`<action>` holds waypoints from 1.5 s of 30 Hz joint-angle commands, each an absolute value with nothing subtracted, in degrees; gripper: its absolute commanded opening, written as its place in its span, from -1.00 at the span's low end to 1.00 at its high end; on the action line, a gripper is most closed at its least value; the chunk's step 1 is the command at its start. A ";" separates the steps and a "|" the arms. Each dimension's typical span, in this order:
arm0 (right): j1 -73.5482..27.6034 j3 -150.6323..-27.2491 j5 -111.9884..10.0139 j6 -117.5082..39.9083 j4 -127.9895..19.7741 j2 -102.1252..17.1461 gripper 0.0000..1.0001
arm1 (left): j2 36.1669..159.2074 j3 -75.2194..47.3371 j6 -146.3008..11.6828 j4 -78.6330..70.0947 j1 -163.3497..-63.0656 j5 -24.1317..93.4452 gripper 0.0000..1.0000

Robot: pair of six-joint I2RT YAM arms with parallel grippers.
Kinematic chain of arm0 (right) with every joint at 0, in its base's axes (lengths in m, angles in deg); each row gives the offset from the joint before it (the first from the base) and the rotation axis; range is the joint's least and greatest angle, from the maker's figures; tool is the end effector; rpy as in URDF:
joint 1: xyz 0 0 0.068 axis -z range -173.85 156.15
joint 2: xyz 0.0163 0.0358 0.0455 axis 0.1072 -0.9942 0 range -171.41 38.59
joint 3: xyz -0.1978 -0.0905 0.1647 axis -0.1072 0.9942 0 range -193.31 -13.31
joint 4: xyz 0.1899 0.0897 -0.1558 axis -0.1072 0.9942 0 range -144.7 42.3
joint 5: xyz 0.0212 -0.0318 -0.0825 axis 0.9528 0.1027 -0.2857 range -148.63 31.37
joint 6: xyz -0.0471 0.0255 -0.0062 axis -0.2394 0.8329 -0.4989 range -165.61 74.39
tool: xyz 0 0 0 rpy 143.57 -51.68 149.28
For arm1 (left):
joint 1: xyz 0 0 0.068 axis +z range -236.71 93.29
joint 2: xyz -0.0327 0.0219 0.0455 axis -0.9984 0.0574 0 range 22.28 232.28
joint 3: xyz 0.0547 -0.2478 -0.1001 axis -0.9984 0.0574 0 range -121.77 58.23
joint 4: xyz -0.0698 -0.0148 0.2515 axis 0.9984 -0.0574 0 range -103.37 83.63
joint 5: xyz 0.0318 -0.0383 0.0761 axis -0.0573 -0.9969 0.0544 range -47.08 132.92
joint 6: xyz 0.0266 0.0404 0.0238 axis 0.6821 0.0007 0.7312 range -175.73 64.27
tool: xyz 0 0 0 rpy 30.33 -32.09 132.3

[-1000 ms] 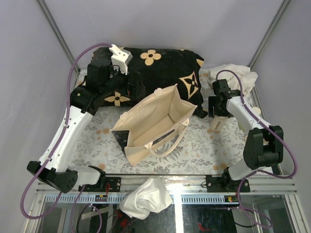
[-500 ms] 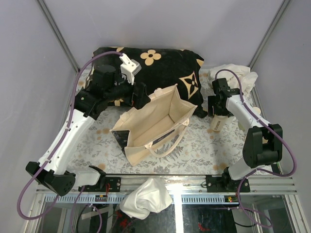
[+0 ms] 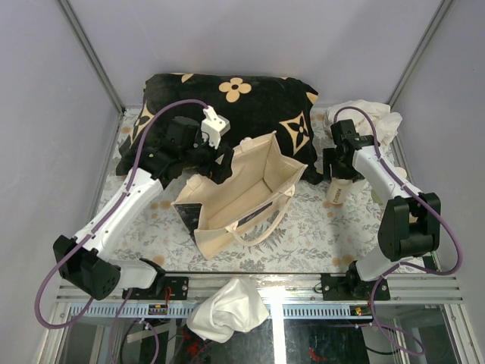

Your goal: Place the personal care products into the canvas bag

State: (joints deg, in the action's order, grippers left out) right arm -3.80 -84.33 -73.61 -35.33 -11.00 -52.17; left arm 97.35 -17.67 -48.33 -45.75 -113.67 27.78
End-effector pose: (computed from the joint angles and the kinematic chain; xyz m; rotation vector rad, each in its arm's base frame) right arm 0.3197 0.0468 0.2543 0.0893 2.6318 -0.2315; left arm 0.2460 -0.1356 0.3646 0.8041 2.1119 -0.4799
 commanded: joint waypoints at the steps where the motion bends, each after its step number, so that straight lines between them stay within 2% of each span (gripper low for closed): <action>1: -4.13 -90.52 -70.75 -36.30 -8.95 -50.08 -1.00 | 97.75 -16.50 -47.48 -40.24 -113.78 28.22 0.70; 6: -4.06 -96.61 -72.39 -36.82 -5.73 -48.05 -1.00 | 98.92 -17.94 -47.66 -40.68 -113.77 28.36 -0.37; 9: -4.06 -100.70 -73.84 -37.24 -2.96 -48.03 -1.00 | 99.42 -19.23 -47.73 -40.92 -113.77 28.37 -0.71; 12: -4.08 -105.35 -73.72 -37.51 -0.30 -48.05 -1.00 | 99.68 -20.34 -47.87 -41.08 -113.80 28.29 -0.73; 19: -4.31 -125.68 -74.59 -41.71 5.60 -49.57 -1.00 | 100.46 -20.52 -47.64 -40.73 -113.78 27.81 -0.72; 24: -4.49 -134.08 -61.71 -40.91 3.09 -48.56 -1.00 | 101.01 -19.59 -47.77 -38.31 -113.78 27.72 -0.72; 32: -5.38 -131.68 -46.70 -41.98 -7.02 -42.66 -1.00 | 102.38 -18.79 -48.20 -36.28 -113.77 27.18 -0.72; 40: -5.55 -126.50 -27.24 -35.57 -20.81 -37.29 -1.00 | 102.64 -18.31 -48.68 -35.41 -113.70 26.74 -0.73; 45: -7.08 -125.24 -19.54 -32.29 -24.75 -37.90 -1.00 | 102.13 -17.70 -49.05 -34.61 -113.71 26.76 -0.73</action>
State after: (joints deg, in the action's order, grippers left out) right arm -5.38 -124.63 -30.75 -36.71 -10.21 -39.84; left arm 101.87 -18.81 -48.29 -39.02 -113.67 28.24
